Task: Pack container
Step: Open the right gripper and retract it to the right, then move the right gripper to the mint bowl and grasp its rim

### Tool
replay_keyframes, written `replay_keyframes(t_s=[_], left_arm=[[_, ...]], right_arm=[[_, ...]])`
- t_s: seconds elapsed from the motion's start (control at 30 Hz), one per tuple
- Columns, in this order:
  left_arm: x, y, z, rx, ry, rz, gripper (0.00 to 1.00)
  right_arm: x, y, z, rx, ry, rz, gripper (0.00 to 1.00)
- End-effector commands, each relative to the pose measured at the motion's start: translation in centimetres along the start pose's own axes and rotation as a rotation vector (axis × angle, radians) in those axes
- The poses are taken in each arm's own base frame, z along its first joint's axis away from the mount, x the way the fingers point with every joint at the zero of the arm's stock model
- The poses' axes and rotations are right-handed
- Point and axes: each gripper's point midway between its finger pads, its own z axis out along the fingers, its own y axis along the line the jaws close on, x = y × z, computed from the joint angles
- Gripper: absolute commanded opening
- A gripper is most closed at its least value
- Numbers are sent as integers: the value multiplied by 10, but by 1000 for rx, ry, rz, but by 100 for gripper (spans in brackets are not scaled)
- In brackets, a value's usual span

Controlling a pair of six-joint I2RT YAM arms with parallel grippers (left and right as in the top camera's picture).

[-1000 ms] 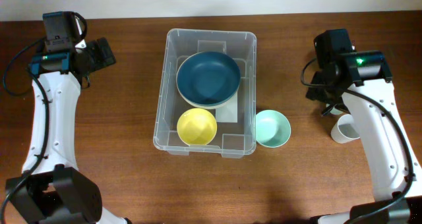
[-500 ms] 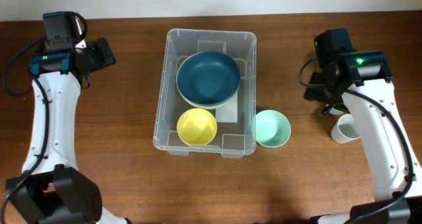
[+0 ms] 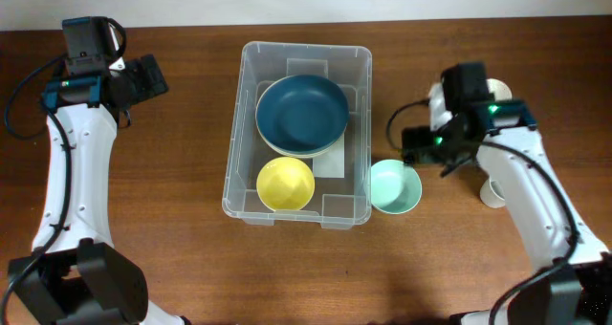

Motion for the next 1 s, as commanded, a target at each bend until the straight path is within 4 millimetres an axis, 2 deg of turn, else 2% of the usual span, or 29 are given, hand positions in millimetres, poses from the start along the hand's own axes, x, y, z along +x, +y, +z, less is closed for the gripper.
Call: replay_keyframes(t_s=[0.0,0.1,0.23,0.43,0.5,0.67,0.7,0.83,0.97], left_arm=[[-9,1,-9,0,-29,-2,100],[-9,1,-9,0,-29,-2,100],[-9,1,-9,0,-29,-2,100],[-9,1,-9,0,-29,-2,100],[-9,1,-9,0,-29,-2,100],[-9,1,-9,0,-29,-2,100],[-9,1,-9,0,-29,-2,100],[-9,1,-9,0,-29,-2,100],[-9,1,-9,0,-29,-2,100]], right_arm=[[20,14,18,-101,42,-75,6],[31,13,25,-104,71,-71,4],[40,24,33,-171,88,-69,4],[54,39,61,-187,85,-176,4],[50,40,69,-188,66,-184,4],[23,41,84,-190,-23,-198,4],[19,41,93,-190,-29,-199,4],[22,38,117,-189,4,-193,4],[20,31,122,-183,3,-173,4]])
